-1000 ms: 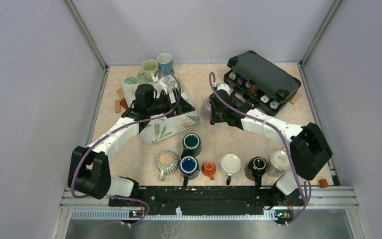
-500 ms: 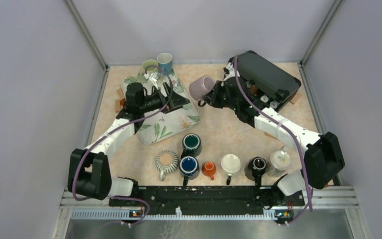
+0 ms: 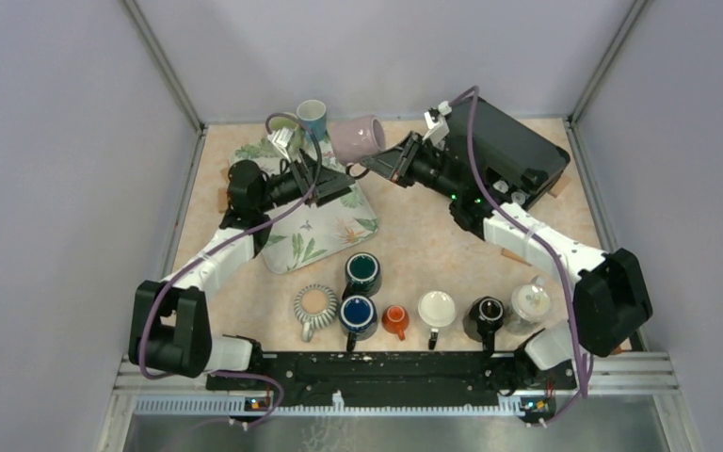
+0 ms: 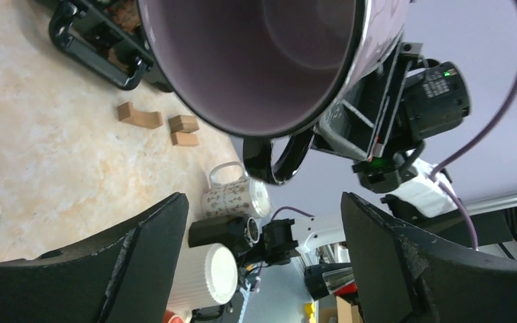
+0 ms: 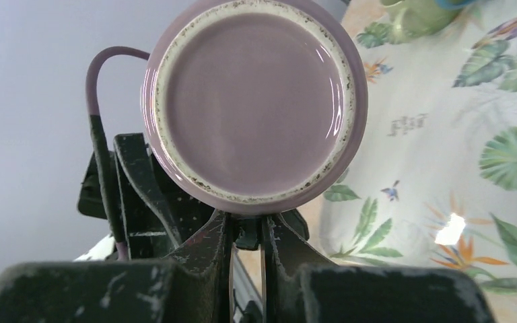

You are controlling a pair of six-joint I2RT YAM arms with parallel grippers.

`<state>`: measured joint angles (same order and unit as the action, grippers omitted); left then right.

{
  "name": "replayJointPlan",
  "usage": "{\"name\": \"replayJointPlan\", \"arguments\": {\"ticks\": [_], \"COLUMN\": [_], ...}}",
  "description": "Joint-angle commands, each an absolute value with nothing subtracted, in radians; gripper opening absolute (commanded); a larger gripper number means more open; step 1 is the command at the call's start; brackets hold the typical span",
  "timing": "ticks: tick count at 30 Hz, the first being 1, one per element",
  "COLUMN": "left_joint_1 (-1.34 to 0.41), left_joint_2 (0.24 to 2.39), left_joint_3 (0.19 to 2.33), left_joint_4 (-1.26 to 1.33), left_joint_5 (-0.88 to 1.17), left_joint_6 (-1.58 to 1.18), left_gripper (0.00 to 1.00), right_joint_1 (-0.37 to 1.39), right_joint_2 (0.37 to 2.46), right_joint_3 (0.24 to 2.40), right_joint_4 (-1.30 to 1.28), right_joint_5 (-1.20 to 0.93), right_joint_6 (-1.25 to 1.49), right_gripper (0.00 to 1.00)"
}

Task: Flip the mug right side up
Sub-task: Turn over the cup at the center of the board.

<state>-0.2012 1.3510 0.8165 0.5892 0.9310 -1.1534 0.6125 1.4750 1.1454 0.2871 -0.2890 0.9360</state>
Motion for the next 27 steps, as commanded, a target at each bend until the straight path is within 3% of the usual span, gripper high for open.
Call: {"name": "replayJointPlan", "arguments": {"ticks": [1,27], "left_joint_1": [-0.199,-0.266], "left_joint_2": [1.358,1.421], "left_joint_3": [0.805,0.836], "left_joint_4": [0.823,0.981], "left_joint_5": [0.948,0.846], "left_joint_6": [-1.293,-1.407], "left_gripper": [0.89,0.39], "right_joint_1": [0.607,0.607], "right_joint_2": [1.479,1.509], "right_joint_3": [1.144,1.06], "right_joint_4": [0.548,0.726], "right_joint_5": [-0.381,-0.431], "right_joint_6": [1.027,1.15], "right_gripper": [0.0,0.0]}}
